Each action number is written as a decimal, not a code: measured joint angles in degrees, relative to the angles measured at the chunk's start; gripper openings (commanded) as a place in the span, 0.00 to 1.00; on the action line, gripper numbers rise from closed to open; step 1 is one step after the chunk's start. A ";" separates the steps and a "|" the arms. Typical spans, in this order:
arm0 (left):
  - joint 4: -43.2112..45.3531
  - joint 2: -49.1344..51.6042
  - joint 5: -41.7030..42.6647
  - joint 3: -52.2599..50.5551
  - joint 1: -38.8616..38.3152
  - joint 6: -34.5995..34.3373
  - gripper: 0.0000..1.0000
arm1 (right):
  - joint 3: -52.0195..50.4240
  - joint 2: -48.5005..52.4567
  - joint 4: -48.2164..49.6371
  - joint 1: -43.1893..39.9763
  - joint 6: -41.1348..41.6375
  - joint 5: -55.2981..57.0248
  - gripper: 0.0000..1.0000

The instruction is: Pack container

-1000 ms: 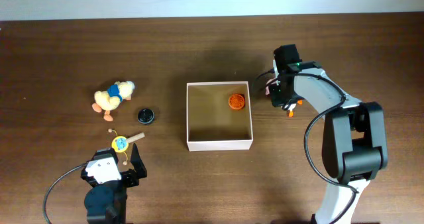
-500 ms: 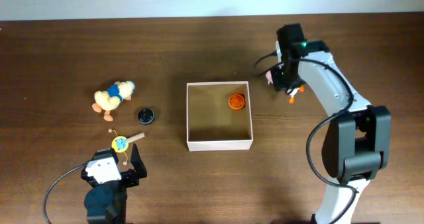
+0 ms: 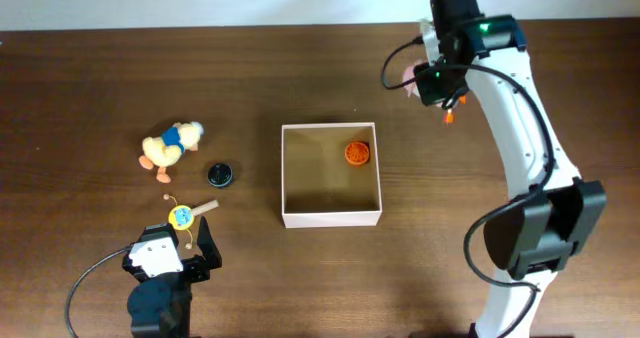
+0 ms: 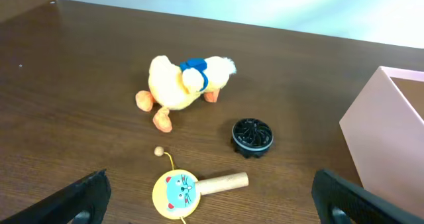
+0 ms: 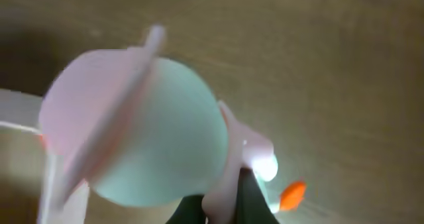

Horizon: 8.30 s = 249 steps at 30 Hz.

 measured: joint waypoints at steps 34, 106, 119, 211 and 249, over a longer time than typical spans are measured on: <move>0.00 0.00 0.02 -0.02 0.00 0.00 0.99 | -6.71 -0.02 -7.67 23.47 -11.98 -12.90 0.04; 0.00 0.00 0.02 0.00 0.00 0.00 0.99 | -26.32 -0.02 7.48 24.68 -12.92 -18.18 0.85; 0.00 0.00 0.02 0.00 0.00 0.00 0.99 | -25.97 -0.02 12.61 24.57 -12.74 -15.17 0.92; -21.92 93.09 21.55 59.19 0.00 3.21 0.99 | 1.86 7.34 -5.18 -13.77 29.24 8.90 0.99; -12.85 104.02 7.19 59.21 -4.94 4.04 1.00 | 1.86 7.34 -5.18 -13.77 29.24 8.90 0.99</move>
